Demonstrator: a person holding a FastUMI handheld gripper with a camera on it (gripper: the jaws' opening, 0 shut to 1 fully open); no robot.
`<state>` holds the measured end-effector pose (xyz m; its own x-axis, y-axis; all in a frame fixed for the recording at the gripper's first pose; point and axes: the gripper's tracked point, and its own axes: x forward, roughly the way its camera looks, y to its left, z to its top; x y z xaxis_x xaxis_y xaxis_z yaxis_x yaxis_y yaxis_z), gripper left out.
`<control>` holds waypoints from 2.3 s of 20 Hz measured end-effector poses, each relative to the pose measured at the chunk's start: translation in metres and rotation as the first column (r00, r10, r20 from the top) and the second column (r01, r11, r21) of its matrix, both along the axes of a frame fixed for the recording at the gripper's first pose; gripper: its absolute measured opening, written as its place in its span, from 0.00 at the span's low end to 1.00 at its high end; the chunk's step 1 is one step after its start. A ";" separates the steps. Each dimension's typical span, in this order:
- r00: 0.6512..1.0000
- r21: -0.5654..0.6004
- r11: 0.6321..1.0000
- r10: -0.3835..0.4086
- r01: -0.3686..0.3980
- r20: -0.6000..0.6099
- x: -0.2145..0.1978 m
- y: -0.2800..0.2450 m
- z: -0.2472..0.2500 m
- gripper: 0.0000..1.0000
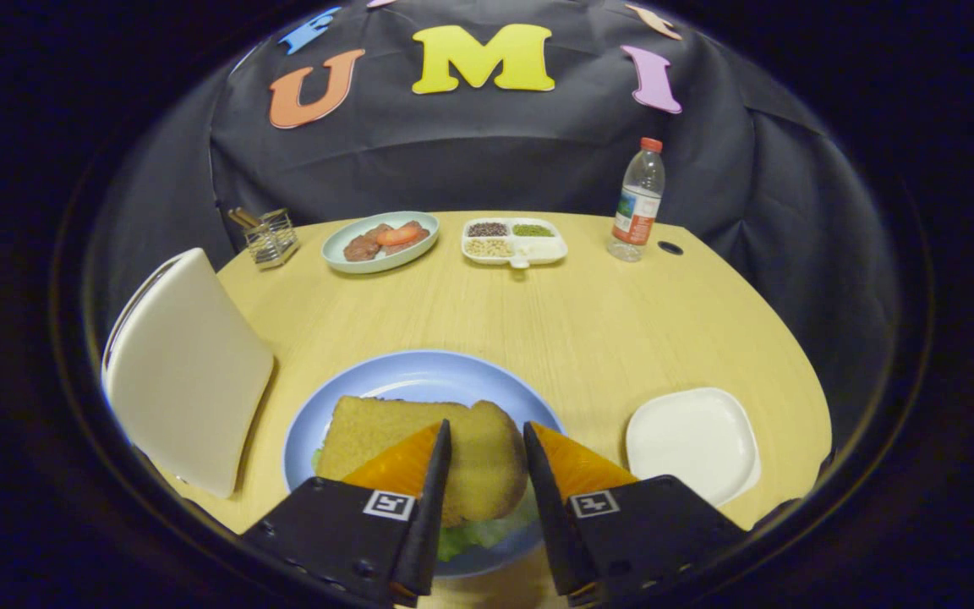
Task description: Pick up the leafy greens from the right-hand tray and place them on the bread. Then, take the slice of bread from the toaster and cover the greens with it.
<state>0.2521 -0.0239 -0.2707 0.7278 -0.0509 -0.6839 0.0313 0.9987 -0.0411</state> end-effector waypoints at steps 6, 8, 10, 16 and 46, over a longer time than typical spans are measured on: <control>1.000 0.057 0.998 -0.007 0.006 0.025 -0.013 0.007 0.027 0.86; 0.998 0.074 0.997 -0.008 0.003 0.056 -0.023 0.010 0.047 0.91; 0.994 0.085 0.996 0.000 -0.009 0.110 -0.037 0.013 0.074 0.94; 0.964 0.046 0.999 -0.023 0.011 0.265 -0.093 0.007 0.159 0.96; 0.750 -0.049 0.999 0.027 0.007 0.661 -0.254 -0.020 0.260 0.96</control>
